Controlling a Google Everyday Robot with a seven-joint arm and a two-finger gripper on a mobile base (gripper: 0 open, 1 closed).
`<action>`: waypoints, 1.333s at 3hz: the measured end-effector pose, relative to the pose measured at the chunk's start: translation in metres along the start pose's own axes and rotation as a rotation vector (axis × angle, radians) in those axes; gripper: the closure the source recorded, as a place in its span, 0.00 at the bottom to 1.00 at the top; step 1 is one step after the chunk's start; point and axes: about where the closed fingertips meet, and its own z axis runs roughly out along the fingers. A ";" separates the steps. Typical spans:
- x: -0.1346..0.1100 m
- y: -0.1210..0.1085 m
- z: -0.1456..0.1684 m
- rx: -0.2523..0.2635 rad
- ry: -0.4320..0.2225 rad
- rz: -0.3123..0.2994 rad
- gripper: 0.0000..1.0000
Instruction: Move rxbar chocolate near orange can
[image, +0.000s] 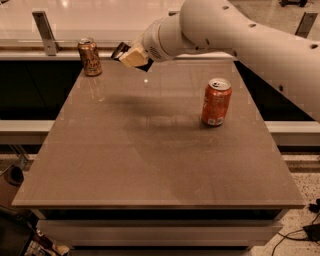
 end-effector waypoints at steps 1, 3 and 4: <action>0.000 -0.014 0.035 0.027 0.007 0.000 1.00; 0.008 -0.017 0.070 0.023 0.052 0.027 1.00; 0.007 -0.017 0.085 0.009 0.117 -0.002 1.00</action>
Offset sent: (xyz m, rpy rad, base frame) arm 0.0919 0.0422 -0.0590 -0.0539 0.0899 -0.0986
